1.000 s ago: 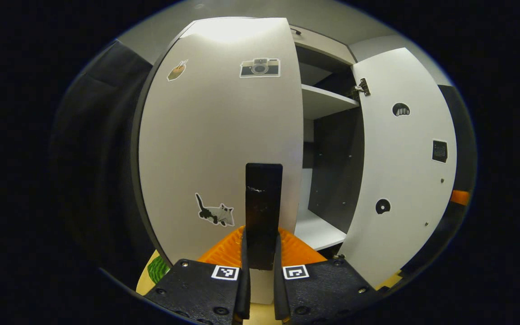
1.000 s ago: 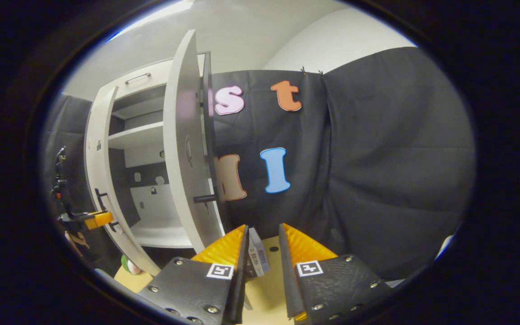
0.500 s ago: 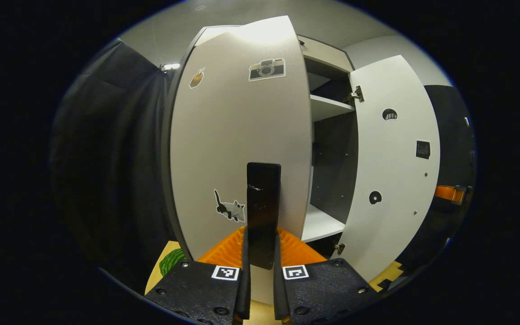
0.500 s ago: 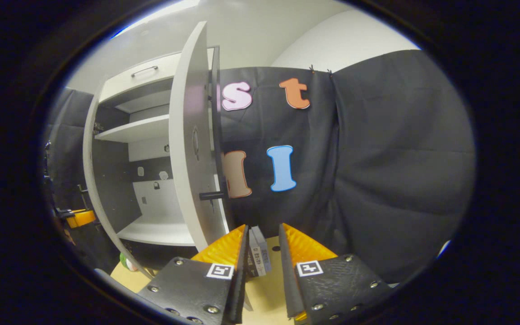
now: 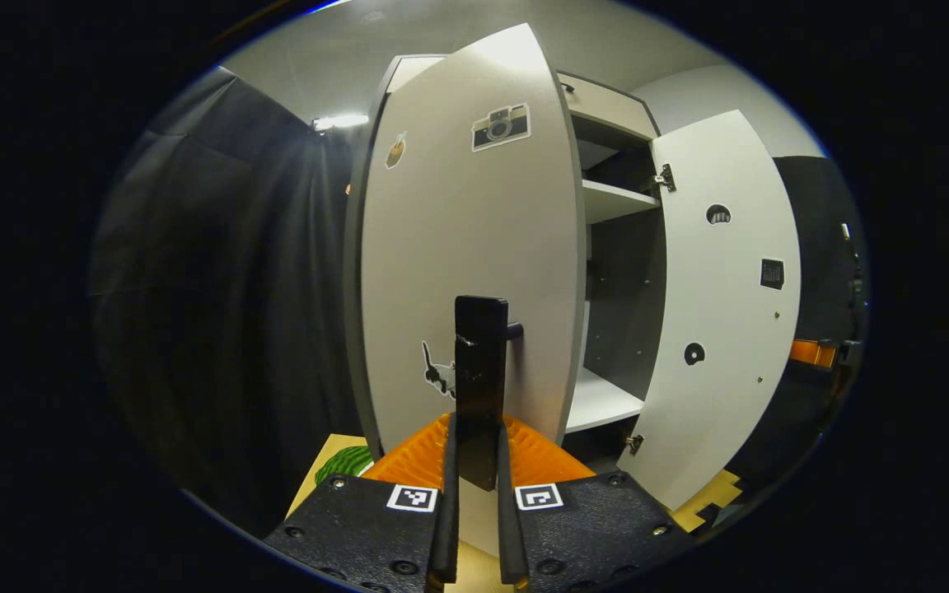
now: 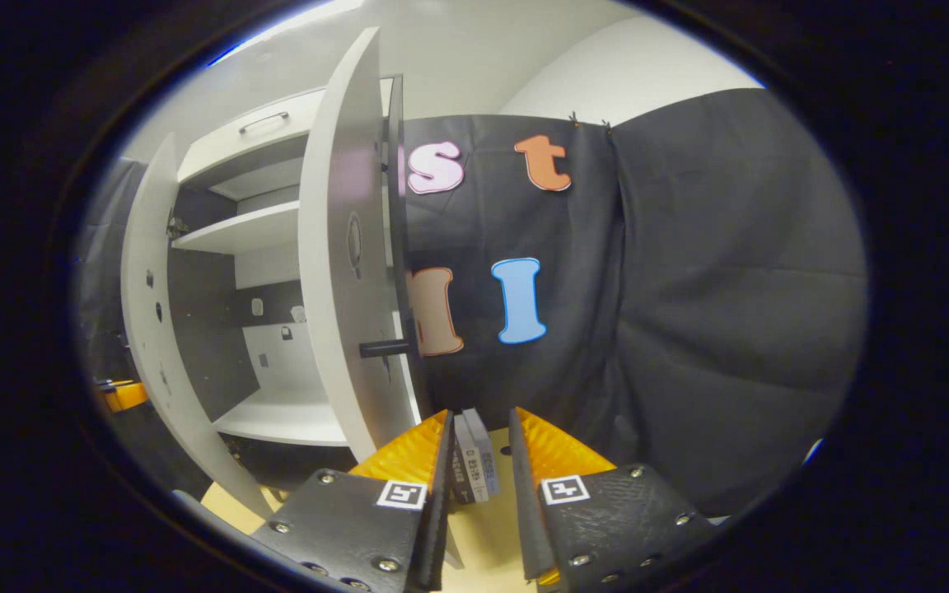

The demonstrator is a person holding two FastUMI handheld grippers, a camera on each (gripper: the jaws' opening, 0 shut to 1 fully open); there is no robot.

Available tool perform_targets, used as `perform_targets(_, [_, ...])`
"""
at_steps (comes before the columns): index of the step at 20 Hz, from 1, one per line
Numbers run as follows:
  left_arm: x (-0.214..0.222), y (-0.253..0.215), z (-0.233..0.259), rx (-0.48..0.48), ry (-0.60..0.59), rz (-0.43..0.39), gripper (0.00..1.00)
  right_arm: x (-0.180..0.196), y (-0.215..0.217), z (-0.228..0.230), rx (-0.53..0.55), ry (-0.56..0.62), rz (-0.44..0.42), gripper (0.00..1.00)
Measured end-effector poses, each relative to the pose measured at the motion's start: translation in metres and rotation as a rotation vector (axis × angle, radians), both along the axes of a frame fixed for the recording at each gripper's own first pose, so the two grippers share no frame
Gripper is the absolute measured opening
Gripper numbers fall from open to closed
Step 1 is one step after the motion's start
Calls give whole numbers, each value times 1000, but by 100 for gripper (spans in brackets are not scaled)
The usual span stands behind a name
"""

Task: Open the right door of the double-door shoe cabinet with the right hand, and open the left door with the left hand.

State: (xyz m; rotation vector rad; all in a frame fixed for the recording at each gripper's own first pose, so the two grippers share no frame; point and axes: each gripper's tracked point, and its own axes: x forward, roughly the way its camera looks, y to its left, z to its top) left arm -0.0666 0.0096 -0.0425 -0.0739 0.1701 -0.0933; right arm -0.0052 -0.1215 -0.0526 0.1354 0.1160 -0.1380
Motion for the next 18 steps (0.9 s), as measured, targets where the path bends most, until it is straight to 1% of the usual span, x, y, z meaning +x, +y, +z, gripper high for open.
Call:
perform_targets(2, [-5, 7, -1, 7, 7, 10, 21, 2, 0, -2, 0, 5, 5, 36])
perform_targets(3, [-6, 9, -1, 19, 8, 12, 18, 3, 0, -4, -1, 8, 7, 36])
perform_targets(6, [-10, 16, -1, 40, 5, 26, 16, 5, -1, -7, -5, 18, 12, 36])
perform_targets(7, [-12, 19, -1, 36, 6, 33, 17, 6, 0, -8, -6, 21, 13, 36])
perform_targets(8, [-13, 21, -1, 35, 9, 37, 15, 6, -1, -9, -7, 22, 14, 36])
perform_targets(12, [-19, 36, -2, 35, 9, 62, 12, 7, -1, -12, -3, 26, 13, 36])
perform_targets(17, [-24, 49, -2, 39, 8, 78, 11, 8, -1, -14, 4, 31, 14, 36])
perform_targets(18, [-24, 51, -3, 37, 5, 84, 11, 8, -1, -15, 3, 34, 15, 29])
